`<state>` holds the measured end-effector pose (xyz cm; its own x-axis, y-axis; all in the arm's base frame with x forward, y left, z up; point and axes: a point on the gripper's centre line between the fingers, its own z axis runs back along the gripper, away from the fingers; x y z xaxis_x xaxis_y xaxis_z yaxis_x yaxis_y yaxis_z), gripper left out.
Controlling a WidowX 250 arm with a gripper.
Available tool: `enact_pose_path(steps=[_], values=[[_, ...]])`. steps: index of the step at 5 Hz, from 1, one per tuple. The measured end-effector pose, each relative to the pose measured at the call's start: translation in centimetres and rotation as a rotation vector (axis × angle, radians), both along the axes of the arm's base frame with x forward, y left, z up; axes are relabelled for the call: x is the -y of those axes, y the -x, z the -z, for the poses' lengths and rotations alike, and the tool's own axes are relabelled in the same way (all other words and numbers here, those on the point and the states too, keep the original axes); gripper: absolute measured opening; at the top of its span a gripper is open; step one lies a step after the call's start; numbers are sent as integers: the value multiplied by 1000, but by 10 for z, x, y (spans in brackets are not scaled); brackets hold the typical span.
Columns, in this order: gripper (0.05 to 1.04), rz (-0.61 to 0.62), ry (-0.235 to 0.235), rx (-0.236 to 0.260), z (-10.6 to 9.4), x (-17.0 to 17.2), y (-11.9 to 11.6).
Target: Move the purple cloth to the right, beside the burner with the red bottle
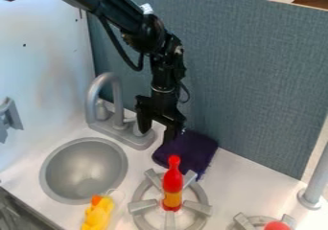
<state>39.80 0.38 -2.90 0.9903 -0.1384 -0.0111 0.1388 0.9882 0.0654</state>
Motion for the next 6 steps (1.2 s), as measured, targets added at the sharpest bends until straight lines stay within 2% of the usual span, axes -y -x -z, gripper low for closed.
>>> enact_pose_path(steps=[1,3,4,5,6], values=[[1001,-4,0,-52,19,0,9],[1001,-43,-7,-51,28,8,-13],[1001,-49,-20,-60,37,11,-15],[1001,-99,-33,-50,46,9,-20],[1001,-152,-27,-6,49,10,-26]])
